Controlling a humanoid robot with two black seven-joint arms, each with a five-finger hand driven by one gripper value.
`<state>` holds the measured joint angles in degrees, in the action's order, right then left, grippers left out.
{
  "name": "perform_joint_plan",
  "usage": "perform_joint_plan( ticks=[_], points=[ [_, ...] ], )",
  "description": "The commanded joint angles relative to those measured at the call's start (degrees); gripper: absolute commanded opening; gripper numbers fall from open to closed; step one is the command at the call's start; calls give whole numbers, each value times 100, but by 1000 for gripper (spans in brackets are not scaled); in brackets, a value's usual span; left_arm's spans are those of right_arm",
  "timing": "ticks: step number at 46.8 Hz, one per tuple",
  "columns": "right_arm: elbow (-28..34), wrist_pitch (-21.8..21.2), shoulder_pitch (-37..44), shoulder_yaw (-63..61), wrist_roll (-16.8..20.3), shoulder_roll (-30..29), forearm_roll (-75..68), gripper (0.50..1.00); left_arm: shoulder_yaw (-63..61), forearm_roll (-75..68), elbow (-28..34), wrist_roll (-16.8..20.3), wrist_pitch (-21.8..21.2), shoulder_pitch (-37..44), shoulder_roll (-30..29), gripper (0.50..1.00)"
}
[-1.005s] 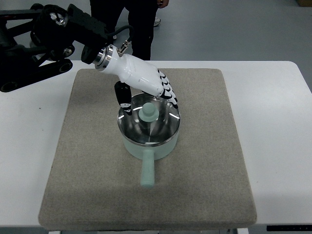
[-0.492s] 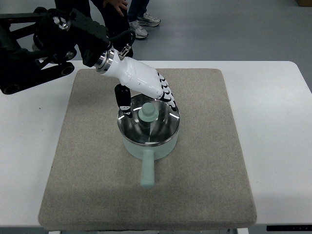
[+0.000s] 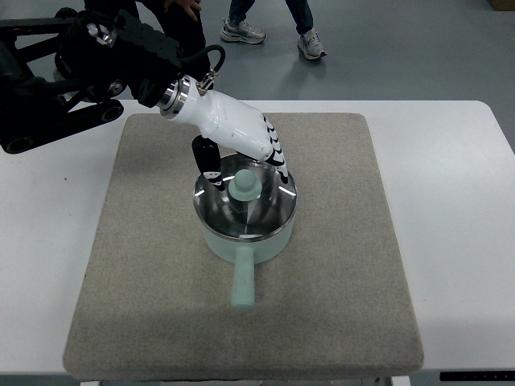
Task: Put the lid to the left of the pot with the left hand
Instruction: 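Lower the left hand onto the lid and position fingers around the knob, then close the left hand's fingers around the green knob of the lid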
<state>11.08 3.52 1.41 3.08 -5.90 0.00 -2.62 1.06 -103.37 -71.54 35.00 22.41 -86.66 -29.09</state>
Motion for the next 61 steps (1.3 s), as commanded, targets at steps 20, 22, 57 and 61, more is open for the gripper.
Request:
perform_joint_plan(
  ticks=[20, 22, 57, 61],
  points=[
    [0, 0, 0, 9, 2, 0, -2, 924, -53, -17, -9, 0, 18, -26, -1, 855],
    [0, 0, 0, 0, 2, 0, -2, 924, -53, -17, -9, 0, 18, -26, -9, 849],
    [0, 0, 0, 0, -7, 0, -2, 924, -53, -17, -9, 0, 35, 9, -9, 500],
    [0, 0, 0, 0, 2, 0, -2, 924, -62, -17, -9, 0, 44, 9, -9, 500]
  ],
)
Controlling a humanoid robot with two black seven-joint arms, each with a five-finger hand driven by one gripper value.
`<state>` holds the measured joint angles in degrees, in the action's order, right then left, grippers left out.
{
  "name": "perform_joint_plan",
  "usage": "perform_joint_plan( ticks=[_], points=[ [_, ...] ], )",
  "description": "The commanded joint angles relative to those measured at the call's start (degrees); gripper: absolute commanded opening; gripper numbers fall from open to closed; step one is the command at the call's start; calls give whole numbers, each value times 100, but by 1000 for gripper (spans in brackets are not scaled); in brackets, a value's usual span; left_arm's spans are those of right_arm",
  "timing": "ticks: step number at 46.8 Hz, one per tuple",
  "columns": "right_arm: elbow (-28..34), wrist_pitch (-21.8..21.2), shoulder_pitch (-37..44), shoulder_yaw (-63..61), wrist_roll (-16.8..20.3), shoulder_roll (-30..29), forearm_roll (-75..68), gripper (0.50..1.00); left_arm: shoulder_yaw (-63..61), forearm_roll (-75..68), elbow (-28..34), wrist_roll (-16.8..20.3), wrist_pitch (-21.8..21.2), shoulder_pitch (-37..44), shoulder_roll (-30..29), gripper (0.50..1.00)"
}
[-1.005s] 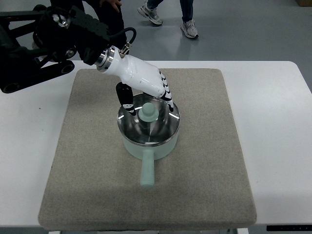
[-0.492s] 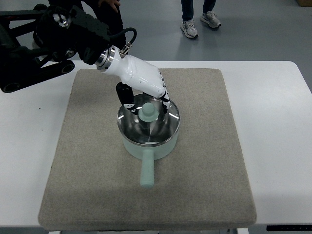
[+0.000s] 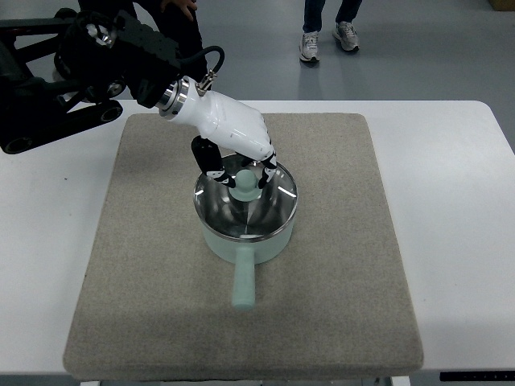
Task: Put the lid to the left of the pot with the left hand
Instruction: 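Close the left hand's fingers around the green knob of the lid, then lift the glass lid up off the pot with the left hand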
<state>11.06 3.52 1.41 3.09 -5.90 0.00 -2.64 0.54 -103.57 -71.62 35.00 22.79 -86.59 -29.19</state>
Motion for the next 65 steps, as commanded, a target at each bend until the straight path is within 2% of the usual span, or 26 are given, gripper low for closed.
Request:
perform_joint_plan(
  ticks=[1, 16, 65],
  points=[
    [1, 0, 0, -1, 1, 0, 0, 924, -10, 4, -1, 0, 15, 2, 1, 500],
    [1, 0, 0, -1, 1, 0, 9, 924, -2, 4, -1, 0, 252, -86, 10, 500],
    [1, 0, 0, -1, 1, 0, 0, 924, 315, 74, 17, 0, 200, -78, 1, 500]
  ],
)
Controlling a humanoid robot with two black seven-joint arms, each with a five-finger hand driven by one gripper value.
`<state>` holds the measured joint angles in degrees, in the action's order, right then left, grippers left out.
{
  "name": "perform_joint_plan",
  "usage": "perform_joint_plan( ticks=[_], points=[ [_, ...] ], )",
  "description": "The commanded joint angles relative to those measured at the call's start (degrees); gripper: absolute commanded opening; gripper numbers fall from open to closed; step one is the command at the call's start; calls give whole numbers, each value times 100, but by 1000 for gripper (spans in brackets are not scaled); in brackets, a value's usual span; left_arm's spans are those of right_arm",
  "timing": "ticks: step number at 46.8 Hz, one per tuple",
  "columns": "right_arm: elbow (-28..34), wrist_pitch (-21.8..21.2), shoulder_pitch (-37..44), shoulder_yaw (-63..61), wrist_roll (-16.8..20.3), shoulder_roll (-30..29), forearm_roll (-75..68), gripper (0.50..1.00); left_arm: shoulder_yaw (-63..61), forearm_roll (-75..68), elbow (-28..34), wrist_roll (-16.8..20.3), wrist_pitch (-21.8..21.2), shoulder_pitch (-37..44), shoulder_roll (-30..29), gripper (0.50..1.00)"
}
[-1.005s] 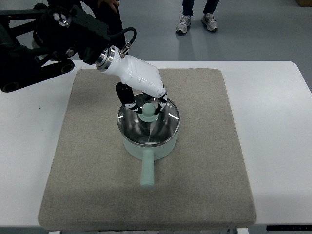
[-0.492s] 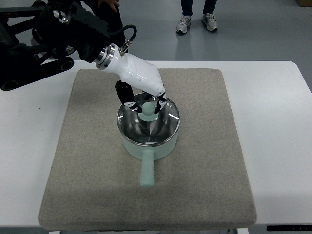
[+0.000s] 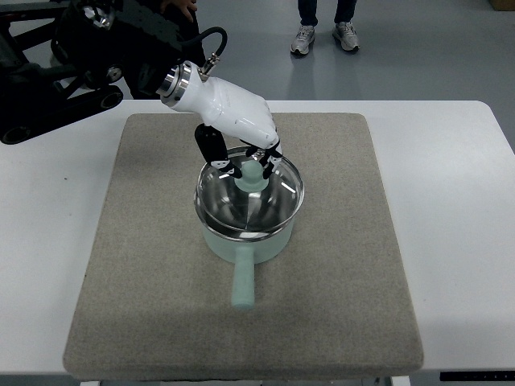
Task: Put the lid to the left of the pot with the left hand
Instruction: 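Lift the glass lid up off the pot with the left hand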
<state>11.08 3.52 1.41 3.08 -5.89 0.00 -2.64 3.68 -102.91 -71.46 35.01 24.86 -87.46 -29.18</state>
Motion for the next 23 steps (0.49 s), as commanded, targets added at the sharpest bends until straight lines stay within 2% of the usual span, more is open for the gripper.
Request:
perform_joint_plan(
  ticks=[1, 23],
  points=[
    [0, 0, 0, -1, 0, 0, 1, 924, 1, 8, 0, -1, -7, 10, 0, 500],
    [0, 0, 0, -1, 0, 0, 1, 924, 239, 26, 263, -1, -16, 1, 0, 500]
  ],
)
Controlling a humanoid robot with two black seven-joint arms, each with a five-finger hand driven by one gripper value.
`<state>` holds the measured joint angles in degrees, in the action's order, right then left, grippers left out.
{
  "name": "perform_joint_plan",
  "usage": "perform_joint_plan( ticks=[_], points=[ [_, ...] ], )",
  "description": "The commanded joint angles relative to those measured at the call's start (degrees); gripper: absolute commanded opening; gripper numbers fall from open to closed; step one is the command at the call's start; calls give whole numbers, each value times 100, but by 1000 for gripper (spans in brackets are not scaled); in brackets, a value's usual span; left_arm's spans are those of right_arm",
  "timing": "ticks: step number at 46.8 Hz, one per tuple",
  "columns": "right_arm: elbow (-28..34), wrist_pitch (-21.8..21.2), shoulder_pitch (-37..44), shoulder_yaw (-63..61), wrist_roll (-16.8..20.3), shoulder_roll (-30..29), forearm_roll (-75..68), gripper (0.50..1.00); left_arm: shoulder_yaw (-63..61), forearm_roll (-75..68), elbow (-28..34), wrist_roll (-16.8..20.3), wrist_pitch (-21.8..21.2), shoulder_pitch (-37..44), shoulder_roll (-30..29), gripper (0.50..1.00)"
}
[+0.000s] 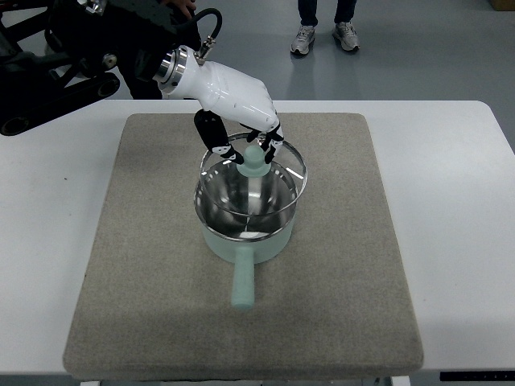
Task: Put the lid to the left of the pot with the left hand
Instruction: 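Lift the glass lid up off the pot with the left hand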
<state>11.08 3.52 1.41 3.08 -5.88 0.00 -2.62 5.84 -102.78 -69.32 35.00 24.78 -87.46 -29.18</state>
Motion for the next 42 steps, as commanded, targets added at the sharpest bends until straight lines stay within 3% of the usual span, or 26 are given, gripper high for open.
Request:
perform_joint_plan(
  ticks=[1, 42],
  points=[
    [0, 0, 0, -1, -1, 0, -2, 924, 23, 4, 76, 0, -8, 9, -8, 500],
    [0, 0, 0, -1, -1, 0, -2, 924, 163, 4, 1289, 0, -17, 97, -228, 500]
  ],
)
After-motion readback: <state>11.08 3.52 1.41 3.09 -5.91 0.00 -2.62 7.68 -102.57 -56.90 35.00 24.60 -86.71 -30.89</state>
